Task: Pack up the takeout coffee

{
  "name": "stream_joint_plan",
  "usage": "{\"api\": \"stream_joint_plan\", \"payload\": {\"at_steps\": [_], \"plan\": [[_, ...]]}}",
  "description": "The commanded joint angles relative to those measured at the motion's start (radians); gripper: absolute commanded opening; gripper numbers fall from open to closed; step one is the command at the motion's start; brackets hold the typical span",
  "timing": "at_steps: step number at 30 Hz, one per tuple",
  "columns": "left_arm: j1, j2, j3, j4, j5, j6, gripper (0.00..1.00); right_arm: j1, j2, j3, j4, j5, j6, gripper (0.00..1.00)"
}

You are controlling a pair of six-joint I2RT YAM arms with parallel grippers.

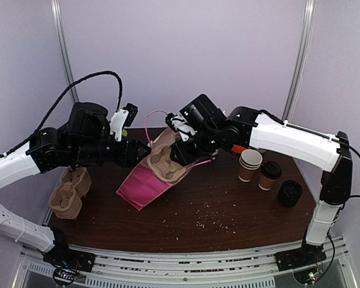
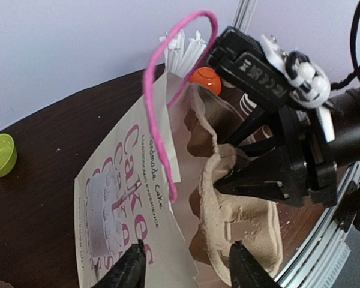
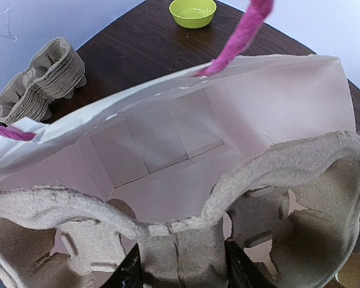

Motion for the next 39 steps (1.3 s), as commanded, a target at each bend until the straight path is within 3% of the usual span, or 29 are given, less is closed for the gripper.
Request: {"api": "stream_joint_plan", "payload": {"at_steps": [1,13,21,29,39], "plan": [[0.002,0.025,0.043,-0.039,-0.021,0.020,0.43,0.002,0.010,0.030,-0.015,0.015,0.009,0.41],[0.002,0.051,0.044,-0.068,-0.043,0.044,0.25,0.000,0.010,0.033,-0.018,0.010,0.008,0.41],[0.002,0.085,0.059,-0.068,0.017,0.059,0.00,0.000,0.008,0.032,-0.020,0.011,0.005,0.41],[0.002,0.072,0.089,-0.024,0.071,0.030,0.00,-0.002,-0.043,0.042,-0.069,0.063,-0.017,0.41],[0.002,0.073,0.071,0.202,0.250,-0.171,0.00,-0.006,-0.234,0.060,-0.229,0.166,-0.031,0.41]]}}
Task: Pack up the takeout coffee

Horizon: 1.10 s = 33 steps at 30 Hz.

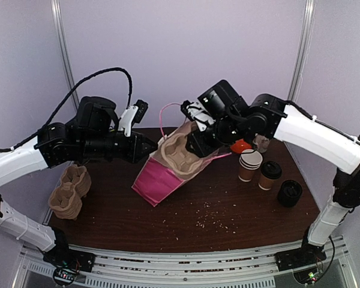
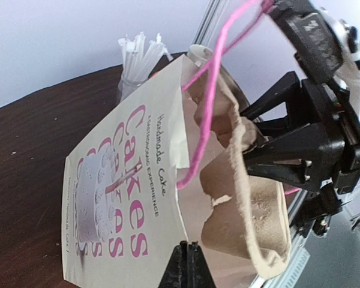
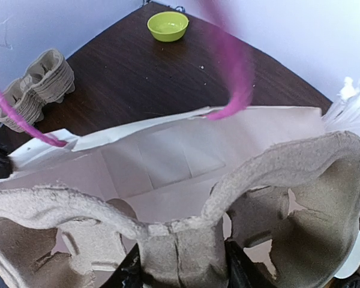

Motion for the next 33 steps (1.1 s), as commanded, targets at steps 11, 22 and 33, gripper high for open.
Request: {"api": "stream_joint_plan", "payload": {"at_steps": [11,22,33], "plan": [[0.001,0.103,-0.129,0.490,0.256,-0.375,0.00,-0.007,-0.252,-0.058,-0.120,0.140,-0.001,0.41],[0.002,0.131,-0.145,0.492,0.249,-0.387,0.00,-0.043,-0.251,-0.113,-0.062,0.004,0.013,0.42],[0.007,0.121,-0.140,0.455,0.230,-0.356,0.00,-0.217,-0.256,-0.182,0.097,-0.479,0.106,0.42]]}}
